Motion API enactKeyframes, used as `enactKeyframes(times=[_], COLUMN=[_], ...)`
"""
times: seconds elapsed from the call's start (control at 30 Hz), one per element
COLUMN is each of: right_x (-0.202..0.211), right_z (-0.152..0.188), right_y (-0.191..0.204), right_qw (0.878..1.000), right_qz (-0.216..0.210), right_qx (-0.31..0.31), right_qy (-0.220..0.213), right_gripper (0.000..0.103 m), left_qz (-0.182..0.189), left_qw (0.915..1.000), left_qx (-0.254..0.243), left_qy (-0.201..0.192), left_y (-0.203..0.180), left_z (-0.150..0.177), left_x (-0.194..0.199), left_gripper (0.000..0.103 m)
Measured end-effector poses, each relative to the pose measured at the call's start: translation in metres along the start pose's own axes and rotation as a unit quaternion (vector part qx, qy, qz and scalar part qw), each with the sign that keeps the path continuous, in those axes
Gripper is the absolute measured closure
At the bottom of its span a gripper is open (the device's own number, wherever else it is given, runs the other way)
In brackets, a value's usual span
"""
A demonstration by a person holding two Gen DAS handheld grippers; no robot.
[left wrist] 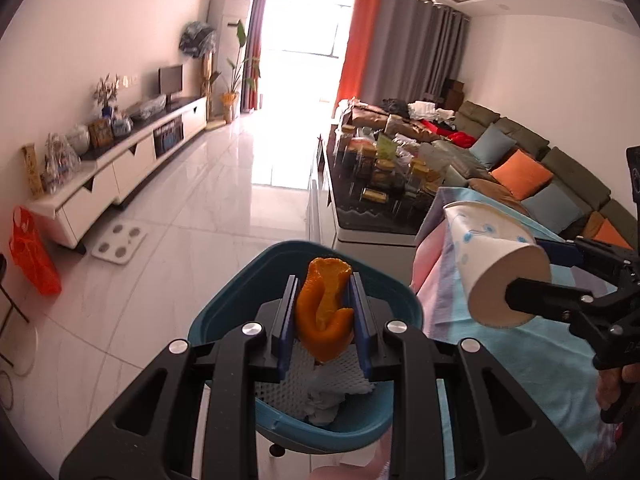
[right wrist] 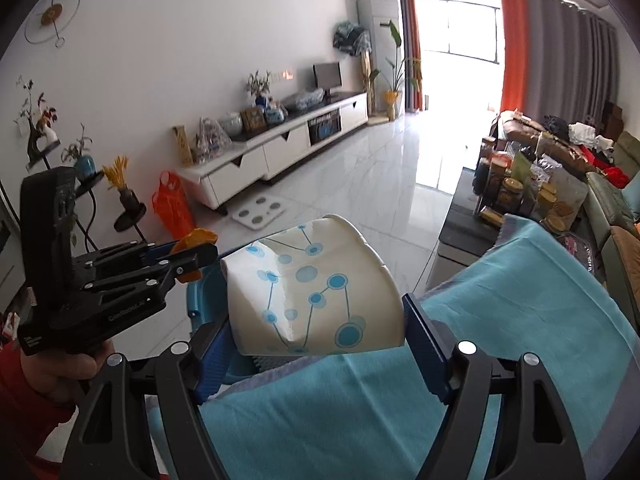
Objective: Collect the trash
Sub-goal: 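Lift the held cup and orange peel and carry them over the teal bin, then open both tools to drop the cup and peel into the teal bin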
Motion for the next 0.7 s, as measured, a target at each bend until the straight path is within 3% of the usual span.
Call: enactKeyframes(times=[0.43, 0.7], right_x=[-0.061, -0.074], right_z=[-0.006, -0.008], right_y=[0.013, 0.012], right_qw=[0.997, 0.996], right_qz=[0.007, 0.018], right_qx=[0.027, 0.043], right_qy=[0.072, 0.076], right_gripper=[0.028, 0.026], left_qz=[0.009, -0.003], left_qw=[0.9983, 0.9977], left_qx=[0.026, 0.033], left_qy=[0.051, 0.058], left_y=[0.004, 0.002], left_z=[0.000, 0.004], left_x=[-0.075, -0.099], left_gripper=[0.077, 0.069])
Point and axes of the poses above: each gripper's, at about its wrist camera, not at the fingertips, and x roughly against the way its jaws point, y to its left, z to its underside, the point moved 5 cm from there along -x, roughly the way its jaws point, and after that the axes turned 2 degrees about x, right-handed, at the moved point
